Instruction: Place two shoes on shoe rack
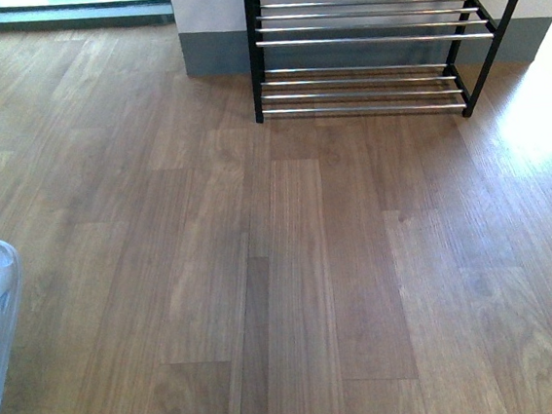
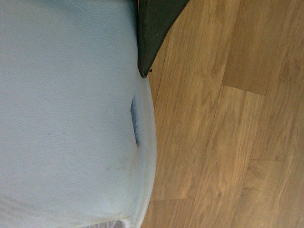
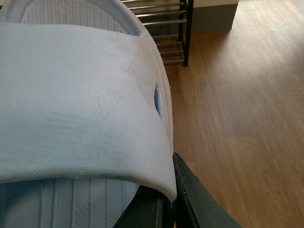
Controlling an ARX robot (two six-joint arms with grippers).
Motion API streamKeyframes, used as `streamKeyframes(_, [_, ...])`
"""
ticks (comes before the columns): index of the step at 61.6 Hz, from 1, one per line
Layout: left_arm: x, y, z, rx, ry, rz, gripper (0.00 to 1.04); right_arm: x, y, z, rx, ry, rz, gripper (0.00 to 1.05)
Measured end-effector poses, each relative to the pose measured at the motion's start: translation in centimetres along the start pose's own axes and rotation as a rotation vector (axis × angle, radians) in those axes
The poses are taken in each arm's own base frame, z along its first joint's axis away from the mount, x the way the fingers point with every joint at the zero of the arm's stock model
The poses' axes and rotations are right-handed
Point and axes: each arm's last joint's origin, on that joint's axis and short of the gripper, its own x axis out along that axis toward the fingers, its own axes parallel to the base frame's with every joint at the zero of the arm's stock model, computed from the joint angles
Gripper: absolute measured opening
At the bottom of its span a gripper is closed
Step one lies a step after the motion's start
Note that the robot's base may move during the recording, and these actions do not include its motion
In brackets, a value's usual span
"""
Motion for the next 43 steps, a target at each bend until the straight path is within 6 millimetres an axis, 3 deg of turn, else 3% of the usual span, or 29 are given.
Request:
streamKeyframes(9, [-1.2, 1.4, 3.1, -0.02, -0.095, -0.009, 0.03, 0.0, 0.0, 0.0, 0.0, 0.0, 0.0, 0.01])
streamKeyframes(22, [-5.2, 3.4, 7.8, -0.056, -0.256, -0.009, 0.03, 0.0, 0.0, 0.0, 0.0, 0.0, 0.0, 0.01])
streamKeyframes(32, [-7.2, 4.3, 9.8, -0.086, -0.344, -0.038, 0.03, 0.0, 0.0, 0.0, 0.0, 0.0, 0.0, 0.01])
streamKeyframes(36, [-10.5, 2.4, 10.1, -0.105, -0.171, -0.009, 0.03, 0.0, 0.0, 0.0, 0.0, -0.003, -0.005, 0.01])
streamKeyframes(39, [-15.7, -0.2, 9.2, -0.071, -0.003, 0.008, 0.03, 0.0, 0.0, 0.1, 0.0, -0.004, -0.008, 0.01])
streamKeyframes(43, [-21.2, -2.5, 8.4, 0.018, 0.072, -0.07, 0.03, 0.0, 0.1, 0.0, 0.0, -0.002, 0.006, 0.01])
